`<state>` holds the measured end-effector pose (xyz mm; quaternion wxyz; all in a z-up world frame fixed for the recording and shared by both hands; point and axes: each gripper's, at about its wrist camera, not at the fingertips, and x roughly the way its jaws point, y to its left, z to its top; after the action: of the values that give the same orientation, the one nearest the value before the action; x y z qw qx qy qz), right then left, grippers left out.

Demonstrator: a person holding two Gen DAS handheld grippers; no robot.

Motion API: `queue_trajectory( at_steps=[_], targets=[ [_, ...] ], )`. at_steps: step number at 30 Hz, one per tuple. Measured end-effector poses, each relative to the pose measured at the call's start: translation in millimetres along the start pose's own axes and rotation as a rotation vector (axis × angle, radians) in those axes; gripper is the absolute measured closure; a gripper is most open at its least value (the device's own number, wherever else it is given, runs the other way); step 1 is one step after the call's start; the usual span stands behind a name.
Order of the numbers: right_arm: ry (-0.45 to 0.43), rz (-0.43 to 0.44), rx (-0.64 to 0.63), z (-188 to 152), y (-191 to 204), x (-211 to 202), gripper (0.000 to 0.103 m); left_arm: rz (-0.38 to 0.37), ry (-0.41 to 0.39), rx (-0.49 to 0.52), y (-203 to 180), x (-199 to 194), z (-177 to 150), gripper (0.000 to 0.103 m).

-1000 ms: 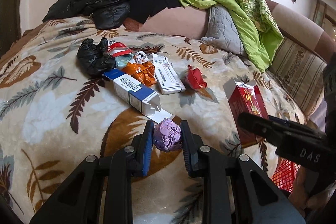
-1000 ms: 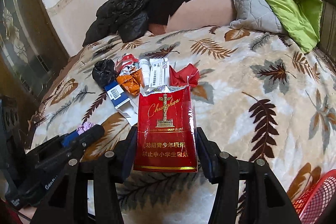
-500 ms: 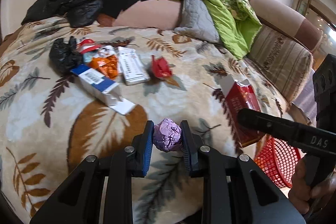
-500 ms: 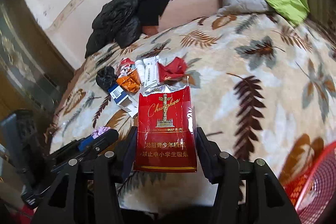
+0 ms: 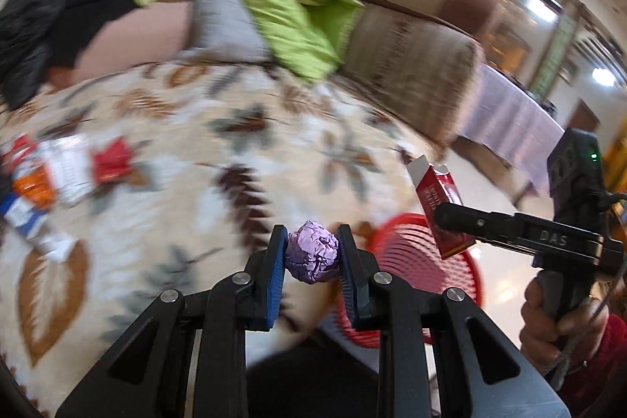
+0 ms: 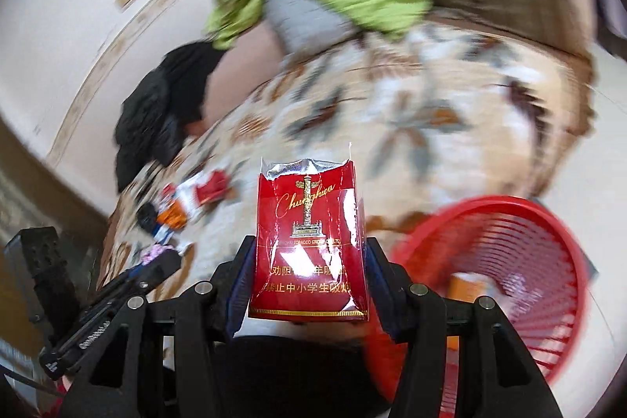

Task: Collect trash
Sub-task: 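Carry candy and cigarette pack over the red basket and open both tools, then move both open tools back over the items on the bed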

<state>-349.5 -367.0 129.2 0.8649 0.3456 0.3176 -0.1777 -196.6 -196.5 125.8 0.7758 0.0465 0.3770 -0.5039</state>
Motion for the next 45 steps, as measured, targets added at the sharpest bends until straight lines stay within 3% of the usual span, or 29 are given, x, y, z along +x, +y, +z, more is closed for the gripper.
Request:
queue_trajectory(
  at_steps=[6,10,12,13,14,18,23,29,39,45],
  targets=[
    [-0.042,-0.071,0.114,-4,-54,-37,0.045,-0.143,0.099,0.099,-71,43,3,0.079],
    [-0.040,-0.095,0.159,-6,-72,-41,0.042,-0.182,0.165,0.144,-103,68,-2,0.077],
    [-0.032,-0.101,0.183,-6,-81,-42,0.041,-0.195,0.192,0.137,-108,75,-3,0.065],
    [-0.033,-0.100,0.189,-7,-85,-43,0.039,-0.193,0.192,0.128,-109,76,-3,0.050],
    [-0.036,-0.101,0.188,-6,-85,-44,0.038,-0.192,0.184,0.119,-107,75,-3,0.042],
    [-0.050,-0.093,0.173,-4,-79,-44,0.038,-0.178,0.159,0.093,-97,66,3,0.042],
    [-0.057,-0.056,0.152,-1,-67,-38,0.038,-0.155,0.138,0.046,-78,51,5,0.042],
    [0.009,0.030,0.053,0,-23,-3,0.038,-0.086,0.111,-0.033,-36,29,1,0.042],
    [0.121,0.113,-0.178,-6,92,84,0.038,0.092,0.033,-0.250,75,-33,-19,0.042],
    [0.173,0.157,-0.269,-26,148,135,0.038,0.243,-0.020,-0.445,156,-72,-31,0.042]
  ],
)
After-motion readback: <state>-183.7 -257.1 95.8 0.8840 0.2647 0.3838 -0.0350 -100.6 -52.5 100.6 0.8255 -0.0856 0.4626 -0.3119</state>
